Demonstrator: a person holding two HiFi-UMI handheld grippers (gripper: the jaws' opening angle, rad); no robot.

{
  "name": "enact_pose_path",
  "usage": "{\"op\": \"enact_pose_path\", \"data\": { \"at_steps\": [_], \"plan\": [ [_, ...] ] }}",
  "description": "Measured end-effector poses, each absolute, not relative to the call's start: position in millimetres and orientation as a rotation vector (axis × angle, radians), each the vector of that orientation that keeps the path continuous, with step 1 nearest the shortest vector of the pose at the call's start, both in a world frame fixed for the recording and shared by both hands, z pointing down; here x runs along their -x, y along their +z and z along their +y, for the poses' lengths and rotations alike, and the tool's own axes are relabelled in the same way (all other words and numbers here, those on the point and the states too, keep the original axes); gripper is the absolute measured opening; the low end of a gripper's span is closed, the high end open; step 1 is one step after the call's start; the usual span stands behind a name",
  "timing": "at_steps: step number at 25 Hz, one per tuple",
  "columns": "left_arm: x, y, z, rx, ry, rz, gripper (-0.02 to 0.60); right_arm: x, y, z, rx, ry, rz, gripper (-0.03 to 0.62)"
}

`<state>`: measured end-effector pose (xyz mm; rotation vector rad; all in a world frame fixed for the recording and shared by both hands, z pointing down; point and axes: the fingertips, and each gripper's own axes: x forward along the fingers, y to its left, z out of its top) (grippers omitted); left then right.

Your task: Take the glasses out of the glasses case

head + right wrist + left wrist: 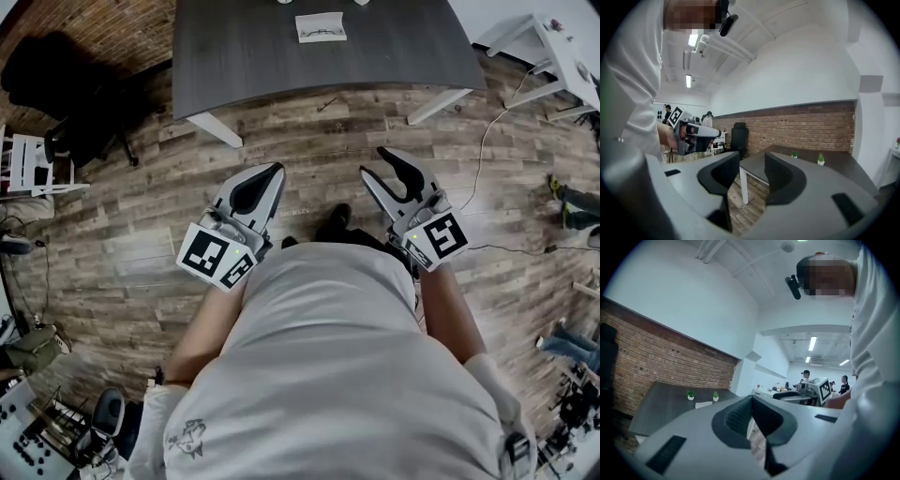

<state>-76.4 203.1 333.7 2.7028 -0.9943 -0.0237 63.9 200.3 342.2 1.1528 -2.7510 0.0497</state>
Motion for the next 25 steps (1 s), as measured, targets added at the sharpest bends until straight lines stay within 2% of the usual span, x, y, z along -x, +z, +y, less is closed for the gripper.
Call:
{"op": "enact_pose_path", "data": {
  "at_steps": [13,25],
  "plan": [
    [-15.1,330.3,144.9,-2.7,-0.034,-0.957,0.011,-144.9,345.7,142.5,-1.123,0.124,-2.785,0.206],
    [-36.5,335.1,114.1,-2.688,-0.008,-0.962,0.011,-178.9,363.5,123.5,-1.15,0.213,-2.764,0.206]
  ]
}}
